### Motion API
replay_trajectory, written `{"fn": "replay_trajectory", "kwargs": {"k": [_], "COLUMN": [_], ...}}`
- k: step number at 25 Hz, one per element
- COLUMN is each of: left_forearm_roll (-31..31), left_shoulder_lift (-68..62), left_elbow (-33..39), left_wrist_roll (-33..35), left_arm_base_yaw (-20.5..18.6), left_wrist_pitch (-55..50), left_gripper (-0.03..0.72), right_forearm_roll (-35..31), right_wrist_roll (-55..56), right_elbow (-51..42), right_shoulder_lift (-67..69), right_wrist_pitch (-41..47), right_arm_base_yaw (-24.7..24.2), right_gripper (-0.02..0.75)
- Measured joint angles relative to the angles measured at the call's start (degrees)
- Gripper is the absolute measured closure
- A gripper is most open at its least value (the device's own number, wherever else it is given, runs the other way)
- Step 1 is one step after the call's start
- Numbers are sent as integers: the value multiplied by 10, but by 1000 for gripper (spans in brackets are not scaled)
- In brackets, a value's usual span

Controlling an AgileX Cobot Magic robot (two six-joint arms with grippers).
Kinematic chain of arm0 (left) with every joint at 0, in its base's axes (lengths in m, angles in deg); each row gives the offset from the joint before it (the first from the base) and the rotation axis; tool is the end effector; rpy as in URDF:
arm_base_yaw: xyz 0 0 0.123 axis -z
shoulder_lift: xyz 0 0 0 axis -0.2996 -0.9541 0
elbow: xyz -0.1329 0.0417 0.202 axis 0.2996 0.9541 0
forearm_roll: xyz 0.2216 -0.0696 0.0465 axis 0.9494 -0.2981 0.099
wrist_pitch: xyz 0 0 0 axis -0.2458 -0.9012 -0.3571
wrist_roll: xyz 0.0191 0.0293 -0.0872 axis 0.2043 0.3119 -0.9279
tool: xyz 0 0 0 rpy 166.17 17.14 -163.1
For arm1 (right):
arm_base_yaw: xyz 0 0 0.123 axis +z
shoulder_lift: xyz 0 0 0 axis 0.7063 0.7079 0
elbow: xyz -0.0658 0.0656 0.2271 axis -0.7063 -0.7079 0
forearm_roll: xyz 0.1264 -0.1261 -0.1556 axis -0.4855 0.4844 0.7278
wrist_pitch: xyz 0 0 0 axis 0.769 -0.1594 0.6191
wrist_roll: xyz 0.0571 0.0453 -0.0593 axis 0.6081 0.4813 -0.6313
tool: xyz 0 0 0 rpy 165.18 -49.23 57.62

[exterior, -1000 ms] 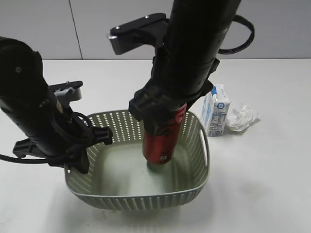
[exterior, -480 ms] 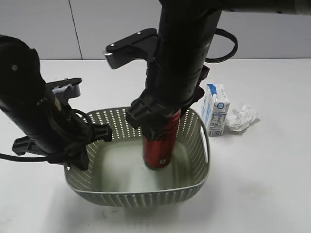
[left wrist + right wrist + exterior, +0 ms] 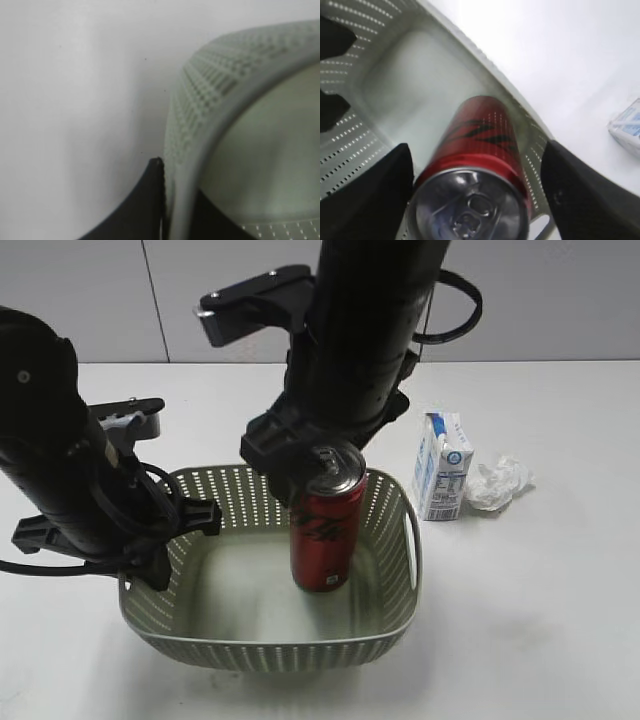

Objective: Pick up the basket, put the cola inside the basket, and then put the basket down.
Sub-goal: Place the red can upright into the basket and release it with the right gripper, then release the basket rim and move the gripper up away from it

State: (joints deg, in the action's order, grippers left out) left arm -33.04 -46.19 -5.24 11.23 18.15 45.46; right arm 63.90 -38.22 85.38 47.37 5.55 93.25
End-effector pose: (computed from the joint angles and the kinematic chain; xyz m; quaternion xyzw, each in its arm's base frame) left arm 0.2144 -0.1703 0.1551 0.0301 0.9920 -0.1152 0.0409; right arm 0.2443 0.2757 0.2427 -0.3849 0.9108 0.0686 0.1329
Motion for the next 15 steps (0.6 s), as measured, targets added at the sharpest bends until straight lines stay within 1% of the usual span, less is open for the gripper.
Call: {"fn": "replay_trajectory", "kwargs": {"k": [5, 7, 10, 12, 15], "left_forearm_roll": [0, -1, -3, -3, -3], "left_shoulder_lift": [0, 0, 0, 0, 0], "left_elbow": [0, 0, 0, 0, -5], "left_wrist_roll": [0, 1, 0, 0, 0], "left_arm_base_yaw": [0, 0, 0, 0, 0], "left_wrist_pitch": [-8, -13, -25, -33, -47], "left_gripper": [688, 688, 688, 688, 688], "right_forearm_roll": [10, 23, 26, 25, 6], "right_wrist_roll": [8, 19, 25, 26, 26], "right_elbow": [63, 91, 128, 140, 141], "right_shoulder_lift": [0, -1, -4, -10, -23], "right_wrist_pitch": [37, 43, 44, 44, 46], "right_arm_base_yaw": [0, 0, -5, -19, -74], "right_gripper": [129, 129, 129, 129, 130]}}
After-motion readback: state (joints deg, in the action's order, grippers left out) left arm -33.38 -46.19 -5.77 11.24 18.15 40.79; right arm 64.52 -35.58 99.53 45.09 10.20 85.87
